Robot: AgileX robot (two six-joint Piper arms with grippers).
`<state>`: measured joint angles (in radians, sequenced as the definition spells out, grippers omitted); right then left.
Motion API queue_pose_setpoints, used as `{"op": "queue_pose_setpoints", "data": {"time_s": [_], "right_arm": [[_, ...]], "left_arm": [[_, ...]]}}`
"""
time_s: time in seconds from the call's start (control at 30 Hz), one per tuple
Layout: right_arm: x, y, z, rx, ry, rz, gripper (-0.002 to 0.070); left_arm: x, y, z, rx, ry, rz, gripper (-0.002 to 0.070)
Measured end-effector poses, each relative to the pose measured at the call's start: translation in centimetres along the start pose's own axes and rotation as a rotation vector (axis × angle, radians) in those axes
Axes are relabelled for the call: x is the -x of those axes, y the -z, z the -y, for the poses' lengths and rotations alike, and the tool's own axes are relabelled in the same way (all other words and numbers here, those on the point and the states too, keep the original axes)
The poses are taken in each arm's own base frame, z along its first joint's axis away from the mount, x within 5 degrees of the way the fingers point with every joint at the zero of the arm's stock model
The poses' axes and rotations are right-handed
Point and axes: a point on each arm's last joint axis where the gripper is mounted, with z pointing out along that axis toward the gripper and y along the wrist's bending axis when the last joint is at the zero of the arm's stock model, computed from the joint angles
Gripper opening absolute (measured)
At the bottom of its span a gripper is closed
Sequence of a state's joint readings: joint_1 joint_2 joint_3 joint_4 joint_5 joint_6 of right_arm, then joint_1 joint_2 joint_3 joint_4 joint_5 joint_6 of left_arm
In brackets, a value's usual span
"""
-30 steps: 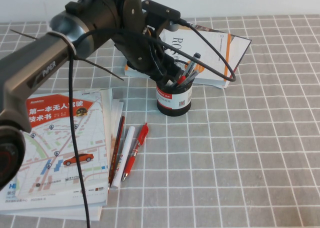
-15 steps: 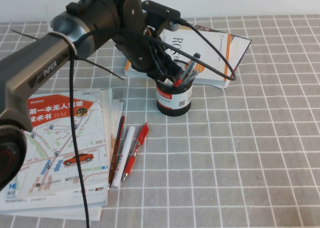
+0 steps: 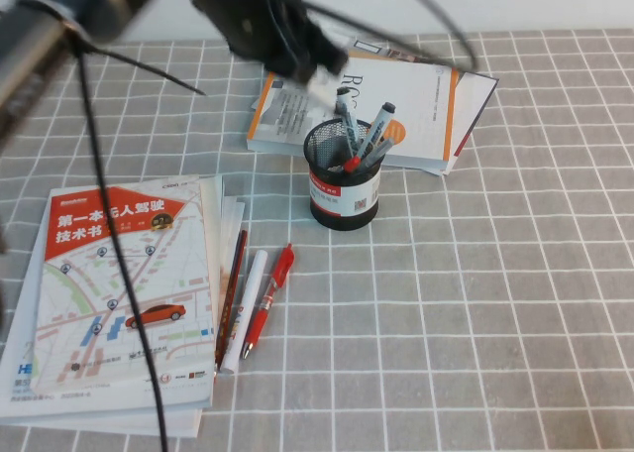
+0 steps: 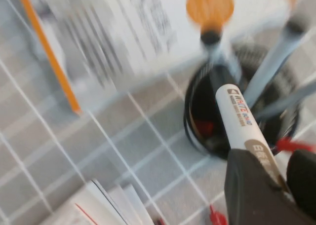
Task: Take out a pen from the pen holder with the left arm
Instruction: 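Take a marker out of the pen holder and lay it on the table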
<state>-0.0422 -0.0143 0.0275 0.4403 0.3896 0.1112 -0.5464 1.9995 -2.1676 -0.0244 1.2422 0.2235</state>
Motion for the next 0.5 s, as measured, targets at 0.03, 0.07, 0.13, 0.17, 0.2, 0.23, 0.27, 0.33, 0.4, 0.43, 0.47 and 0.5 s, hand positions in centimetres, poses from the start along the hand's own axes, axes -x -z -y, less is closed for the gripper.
{"op": "queue_pose_setpoints", "data": {"time_s": [0.03, 0.07, 0.13, 0.17, 0.2, 0.23, 0.27, 0.33, 0.4, 0.43, 0.47, 0.5], "right_arm": [[0.0, 0.0, 0.0, 0.000, 0.000, 0.000, -0.0012], [0.0, 0.0, 0.0, 0.000, 0.000, 0.000, -0.0013], [0.0, 0.0, 0.0, 0.000, 0.000, 0.000, -0.0013], [0.0, 0.0, 0.0, 0.000, 0.000, 0.000, -0.0013], [0.0, 0.0, 0.0, 0.000, 0.000, 0.000, -0.0013], [0.0, 0.0, 0.0, 0.000, 0.000, 0.000, -0.0013], [0.0, 0.0, 0.0, 0.000, 0.000, 0.000, -0.0013], [0.0, 0.0, 0.0, 0.000, 0.000, 0.000, -0.0013], [0.0, 0.0, 0.0, 0.000, 0.000, 0.000, -0.0013], [0.0, 0.0, 0.0, 0.000, 0.000, 0.000, -0.0013], [0.0, 0.0, 0.0, 0.000, 0.000, 0.000, -0.0013], [0.0, 0.0, 0.0, 0.000, 0.000, 0.000, -0.0013]], "left_arm": [[0.3, 1.3, 0.0, 0.007, 0.005, 0.031, 0.0125], [0.5, 2.9, 0.0, 0.015, 0.011, 0.067, 0.0125], [0.5, 5.8, 0.0, 0.026, 0.014, 0.122, 0.0124], [0.4, 7.3, 0.1, 0.033, 0.015, 0.149, 0.0124], [0.3, 8.9, 0.3, 0.038, 0.014, 0.179, 0.0124], [0.2, 10.4, 0.5, 0.041, 0.011, 0.205, 0.0124], [0.1, 11.4, 1.0, 0.039, 0.005, 0.227, 0.0124], [-0.2, 13.8, 1.9, 0.034, -0.014, 0.272, 0.0124], [-0.5, 15.5, 3.1, 0.025, -0.036, 0.304, 0.0125], [-0.7, 16.0, 3.7, 0.025, -0.054, 0.308, 0.0125], [-0.9, 16.2, 4.2, 0.031, -0.070, 0.303, 0.0125], [-1.2, 16.2, 4.9, 0.036, -0.090, 0.291, 0.0125]]}}
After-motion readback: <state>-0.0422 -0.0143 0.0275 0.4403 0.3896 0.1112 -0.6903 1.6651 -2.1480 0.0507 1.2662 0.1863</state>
